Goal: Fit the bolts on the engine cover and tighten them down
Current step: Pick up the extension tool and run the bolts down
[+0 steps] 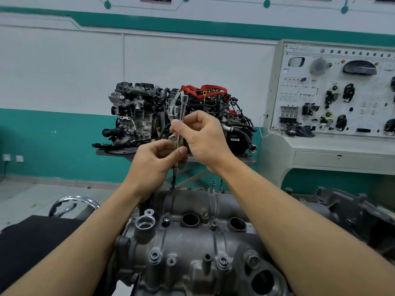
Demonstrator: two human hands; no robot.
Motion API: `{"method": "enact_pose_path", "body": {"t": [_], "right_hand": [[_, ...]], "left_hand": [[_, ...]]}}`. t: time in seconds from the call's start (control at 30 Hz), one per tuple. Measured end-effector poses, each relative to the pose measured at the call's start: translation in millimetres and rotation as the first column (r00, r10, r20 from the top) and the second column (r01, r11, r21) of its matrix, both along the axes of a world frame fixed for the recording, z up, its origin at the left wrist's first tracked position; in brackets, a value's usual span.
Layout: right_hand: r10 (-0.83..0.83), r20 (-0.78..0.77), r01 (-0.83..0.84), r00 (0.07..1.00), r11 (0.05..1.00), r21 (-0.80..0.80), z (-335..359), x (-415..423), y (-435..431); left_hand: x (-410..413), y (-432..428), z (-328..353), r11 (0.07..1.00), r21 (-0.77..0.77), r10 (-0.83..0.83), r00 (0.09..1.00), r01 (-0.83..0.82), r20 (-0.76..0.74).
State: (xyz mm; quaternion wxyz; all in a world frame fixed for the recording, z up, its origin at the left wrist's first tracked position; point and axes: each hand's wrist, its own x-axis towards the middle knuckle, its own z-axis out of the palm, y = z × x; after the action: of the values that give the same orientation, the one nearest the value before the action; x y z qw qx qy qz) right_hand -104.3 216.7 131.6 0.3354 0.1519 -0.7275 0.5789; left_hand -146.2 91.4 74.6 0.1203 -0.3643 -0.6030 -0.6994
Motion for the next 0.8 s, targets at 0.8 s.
{"method": "enact_pose_path", "body": {"t": [0.8], "right_hand": [[0.033,0.012,-0.033,0.999,0.999,-0.022,0.3,0.9,-2.2]], "left_hand": [[2.2,-1.3,1.5,0.998,-0.056,-0.014,1.000,0.016,0.027]]}}
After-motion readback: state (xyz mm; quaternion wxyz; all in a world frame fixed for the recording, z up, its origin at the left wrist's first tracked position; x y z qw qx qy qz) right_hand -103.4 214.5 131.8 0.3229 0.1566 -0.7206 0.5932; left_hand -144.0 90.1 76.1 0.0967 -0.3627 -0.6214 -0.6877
